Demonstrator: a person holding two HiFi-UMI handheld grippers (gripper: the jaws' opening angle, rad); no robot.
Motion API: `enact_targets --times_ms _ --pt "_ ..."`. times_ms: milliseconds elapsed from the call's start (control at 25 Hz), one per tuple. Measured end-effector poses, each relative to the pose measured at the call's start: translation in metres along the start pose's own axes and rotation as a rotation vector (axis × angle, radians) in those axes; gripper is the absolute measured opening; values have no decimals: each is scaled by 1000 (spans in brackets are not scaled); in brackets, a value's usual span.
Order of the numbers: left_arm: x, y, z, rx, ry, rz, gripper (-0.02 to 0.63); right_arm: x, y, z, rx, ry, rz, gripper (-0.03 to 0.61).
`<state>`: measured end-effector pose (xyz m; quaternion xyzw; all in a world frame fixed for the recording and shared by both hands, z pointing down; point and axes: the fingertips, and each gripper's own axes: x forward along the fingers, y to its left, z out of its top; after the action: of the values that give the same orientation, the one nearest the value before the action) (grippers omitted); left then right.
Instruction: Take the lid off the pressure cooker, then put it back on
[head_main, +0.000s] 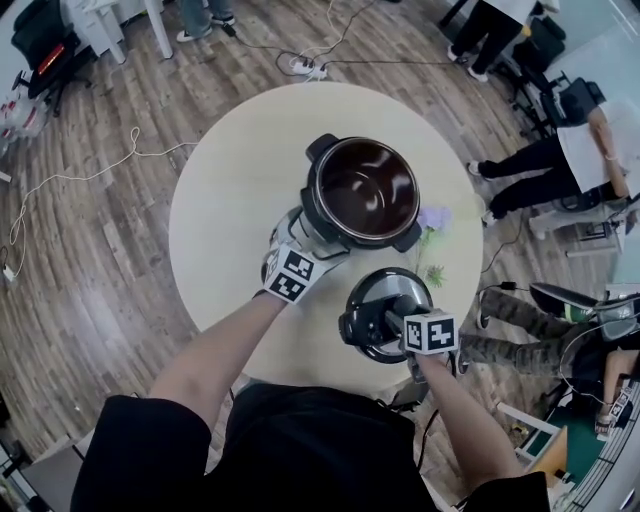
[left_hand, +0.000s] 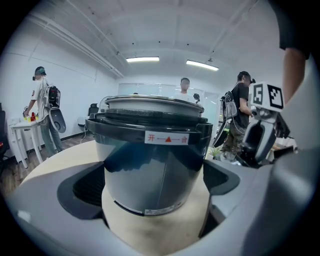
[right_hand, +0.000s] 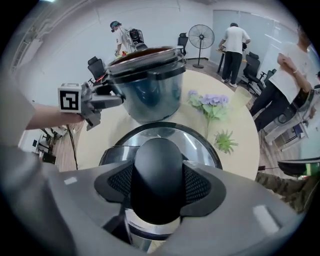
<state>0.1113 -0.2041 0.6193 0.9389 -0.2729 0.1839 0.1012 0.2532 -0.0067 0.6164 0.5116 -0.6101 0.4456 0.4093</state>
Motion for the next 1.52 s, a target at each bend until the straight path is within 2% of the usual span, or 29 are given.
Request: enact_targets --times_ms 160,360,600,960,1320,1520 --pt "1 0 -4 -5 11 -1 590 36 24 -16 -47 16 -7 285" --pt "1 -1 -1 1 2 -1 589 63 38 -27 -54 -5 -38 285" --pt "-3 1 7 1 5 4 589 70 43 -21 -11 -86 -55 285" --pt "-2 -2 4 0 10 3 589 71 41 -23 -12 -148 -51 287" --pt "4 1 -3 -8 20 -3 589 69 41 -18 -49 -87 -34 285" --pt "5 -1 -4 -11 26 -1 589 51 37 -10 17 -52 17 285"
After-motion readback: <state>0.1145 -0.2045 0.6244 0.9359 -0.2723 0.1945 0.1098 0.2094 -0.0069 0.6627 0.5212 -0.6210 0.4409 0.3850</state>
